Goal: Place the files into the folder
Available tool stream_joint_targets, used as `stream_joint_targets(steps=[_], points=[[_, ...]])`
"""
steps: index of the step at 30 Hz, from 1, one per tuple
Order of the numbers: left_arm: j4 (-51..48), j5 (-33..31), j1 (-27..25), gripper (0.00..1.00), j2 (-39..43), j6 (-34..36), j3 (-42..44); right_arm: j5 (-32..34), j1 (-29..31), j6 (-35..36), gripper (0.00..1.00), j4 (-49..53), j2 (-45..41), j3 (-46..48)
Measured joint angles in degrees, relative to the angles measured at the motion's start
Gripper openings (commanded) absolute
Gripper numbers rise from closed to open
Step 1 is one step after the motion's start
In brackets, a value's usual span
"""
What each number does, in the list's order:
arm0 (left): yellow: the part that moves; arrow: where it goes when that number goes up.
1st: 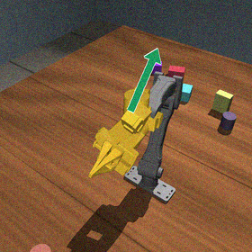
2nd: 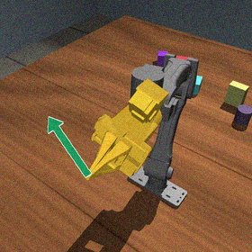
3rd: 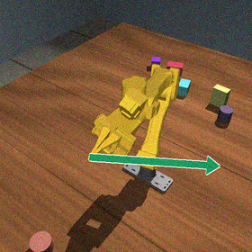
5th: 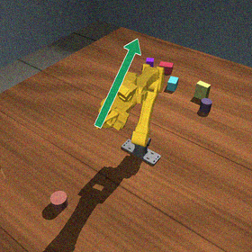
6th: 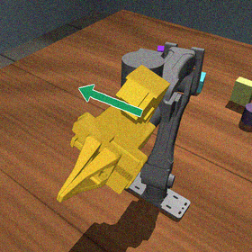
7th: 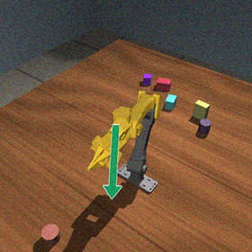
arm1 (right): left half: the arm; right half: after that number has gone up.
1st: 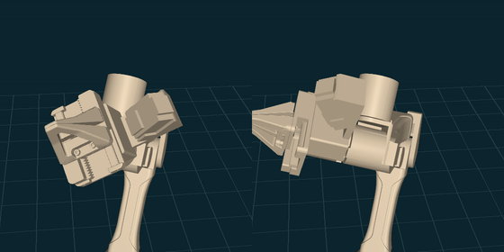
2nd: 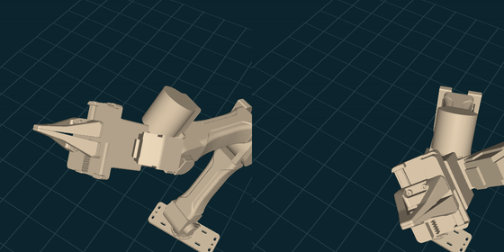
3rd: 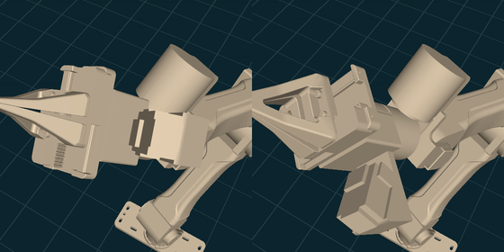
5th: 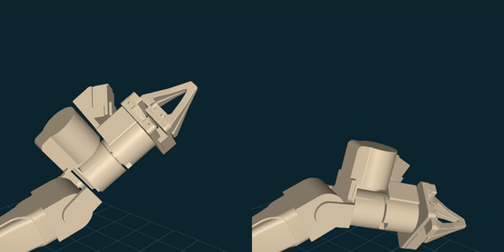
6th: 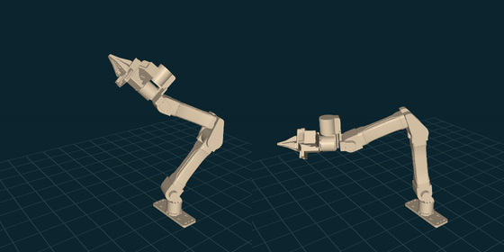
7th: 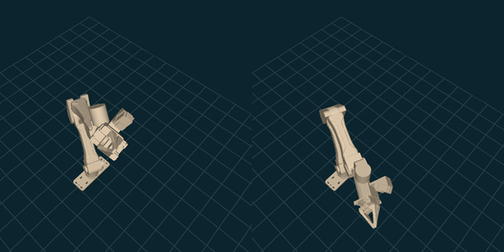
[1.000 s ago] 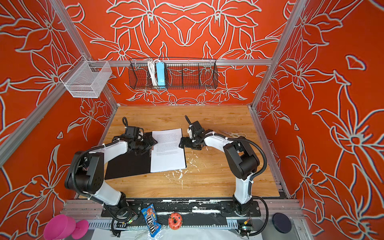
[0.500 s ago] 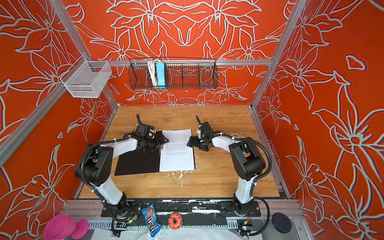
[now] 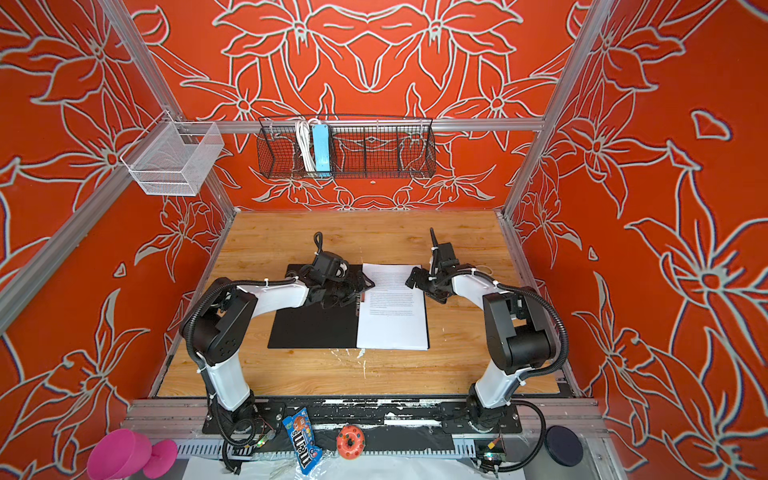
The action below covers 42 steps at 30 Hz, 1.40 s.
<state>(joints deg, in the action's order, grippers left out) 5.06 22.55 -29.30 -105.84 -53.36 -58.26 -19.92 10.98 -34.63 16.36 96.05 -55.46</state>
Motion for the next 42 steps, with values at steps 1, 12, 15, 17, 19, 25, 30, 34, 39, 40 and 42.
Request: stream_joint_targets(steps=[1,12,15,17,19,25,30,34,39,40,42], points=[[0.2,0.0,-0.5,0.98,-0.2,-0.8,-0.2,-0.1,-0.4,0.1,0.94,0.0,0.0,0.0],[-11.1,0.9,3.3,0.98,3.1,5.4,-4.7,1.5,-1.6,1.5,0.89,0.1,-2.9,1.3],[-12.3,5.9,6.1,0.98,1.3,9.9,-10.0,3.3,-1.3,2.2,0.81,0.6,-7.5,2.9],[-12.3,8.9,7.7,0.98,-1.0,12.2,-13.2,3.9,-1.0,2.7,0.71,0.5,-10.1,3.9],[-12.3,12.0,9.2,0.98,-4.1,14.3,-15.8,4.0,-0.8,3.0,0.65,0.4,-11.7,4.8],[-15.3,18.8,11.6,0.98,-12.7,19.0,-22.5,-0.6,-0.6,2.7,0.57,-1.7,-12.3,7.0],[-16.8,23.1,11.6,0.98,-15.8,21.0,-25.6,-8.8,1.4,2.2,0.57,-5.8,-12.3,7.6],[-17.0,25.5,11.6,0.98,-16.2,21.4,-26.5,-14.6,2.9,0.6,0.57,-10.3,-10.1,7.6],[-16.9,26.8,11.6,0.98,-16.7,21.2,-26.4,-18.1,3.5,-0.7,0.57,-11.9,-6.9,7.6],[-16.8,26.8,11.6,0.98,-16.9,21.2,-26.4,-18.3,3.5,-0.9,0.57,-12.1,-6.9,7.6],[-16.6,26.9,11.6,0.98,-17.3,21.1,-26.4,-19.0,3.5,-1.1,0.58,-12.7,-6.9,7.6]])
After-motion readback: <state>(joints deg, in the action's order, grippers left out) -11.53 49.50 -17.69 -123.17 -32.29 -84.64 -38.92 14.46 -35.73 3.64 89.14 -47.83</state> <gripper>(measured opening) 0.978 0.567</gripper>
